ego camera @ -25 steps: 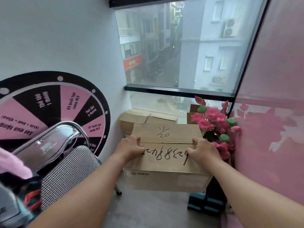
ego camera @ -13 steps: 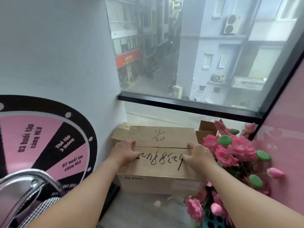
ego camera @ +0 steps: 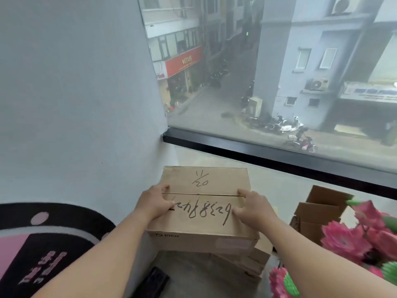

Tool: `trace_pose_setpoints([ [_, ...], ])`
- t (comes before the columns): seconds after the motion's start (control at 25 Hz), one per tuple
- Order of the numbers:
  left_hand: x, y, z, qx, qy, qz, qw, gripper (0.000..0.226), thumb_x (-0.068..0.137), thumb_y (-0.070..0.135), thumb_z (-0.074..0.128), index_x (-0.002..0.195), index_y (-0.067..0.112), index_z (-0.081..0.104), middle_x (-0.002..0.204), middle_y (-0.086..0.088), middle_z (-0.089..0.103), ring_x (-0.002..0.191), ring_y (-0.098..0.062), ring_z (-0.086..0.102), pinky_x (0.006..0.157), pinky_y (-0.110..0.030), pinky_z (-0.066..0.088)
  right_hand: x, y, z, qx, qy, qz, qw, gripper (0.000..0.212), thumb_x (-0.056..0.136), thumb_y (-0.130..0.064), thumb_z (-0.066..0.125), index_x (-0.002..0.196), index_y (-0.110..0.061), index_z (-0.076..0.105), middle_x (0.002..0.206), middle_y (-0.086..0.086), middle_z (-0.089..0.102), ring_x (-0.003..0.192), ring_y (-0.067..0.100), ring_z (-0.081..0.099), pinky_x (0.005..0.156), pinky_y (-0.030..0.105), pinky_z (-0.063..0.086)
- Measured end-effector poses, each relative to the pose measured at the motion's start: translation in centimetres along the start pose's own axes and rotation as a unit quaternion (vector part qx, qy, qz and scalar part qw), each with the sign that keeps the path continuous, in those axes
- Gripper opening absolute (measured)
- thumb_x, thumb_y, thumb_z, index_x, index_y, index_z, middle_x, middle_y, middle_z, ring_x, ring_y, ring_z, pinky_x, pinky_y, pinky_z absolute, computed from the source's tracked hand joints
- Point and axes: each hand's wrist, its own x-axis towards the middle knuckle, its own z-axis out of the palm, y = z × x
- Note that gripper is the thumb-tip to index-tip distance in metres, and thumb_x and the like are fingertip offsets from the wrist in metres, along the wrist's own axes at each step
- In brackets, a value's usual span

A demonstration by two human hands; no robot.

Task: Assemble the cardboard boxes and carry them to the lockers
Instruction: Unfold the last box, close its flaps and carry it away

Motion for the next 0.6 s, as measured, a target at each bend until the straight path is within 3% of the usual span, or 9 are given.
trace_pose_setpoints([
  [0.12, 7.0, -1.2, -0.8, 0.016, -0.017, -0.01, 1.0, 0.071, 0.076, 0.026, 0.081, 0.141, 0.031, 0.052, 0.139, -0.002, 0.057, 0.123, -0.025, 0.054, 0.097, -0.027, 0.042, 5.6, -1.1, 2.0, 0.007, -0.03, 0.012, 0.999, 0.047, 0.086, -0.03, 0.065, 0.133, -0.025, 0.059, 0.116, 0.004, 0.065, 0.098, 0.024, 0.066, 0.086, 0.033, 0.053],
  [0.28, 16.7, -3.5, -0.9, 0.03, -0.049, -0.008, 0.998, 0.071, 0.074, 0.02, 0.082, 0.137, 0.033, 0.052, 0.135, -0.003, 0.058, 0.115, -0.026, 0.056, 0.094, -0.029, 0.046, 12.6, -2.4, 6.0, 0.002, -0.056, 0.047, 0.997, 0.052, 0.086, -0.028, 0.067, 0.136, -0.024, 0.054, 0.121, 0.006, 0.059, 0.108, 0.028, 0.059, 0.082, 0.03, 0.045],
  [0.6, 31.5, -8.2, 1.7, 0.052, -0.102, 0.002, 0.993, 0.066, 0.074, 0.014, 0.084, 0.129, 0.033, 0.054, 0.128, -0.003, 0.061, 0.1, -0.021, 0.053, 0.081, -0.025, 0.042, 22.8, -4.0, 14.1, 0.029, -0.083, 0.144, 0.986, 0.063, 0.086, -0.029, 0.067, 0.144, -0.024, 0.045, 0.13, 0.007, 0.051, 0.116, 0.029, 0.055, 0.094, 0.032, 0.045],
])
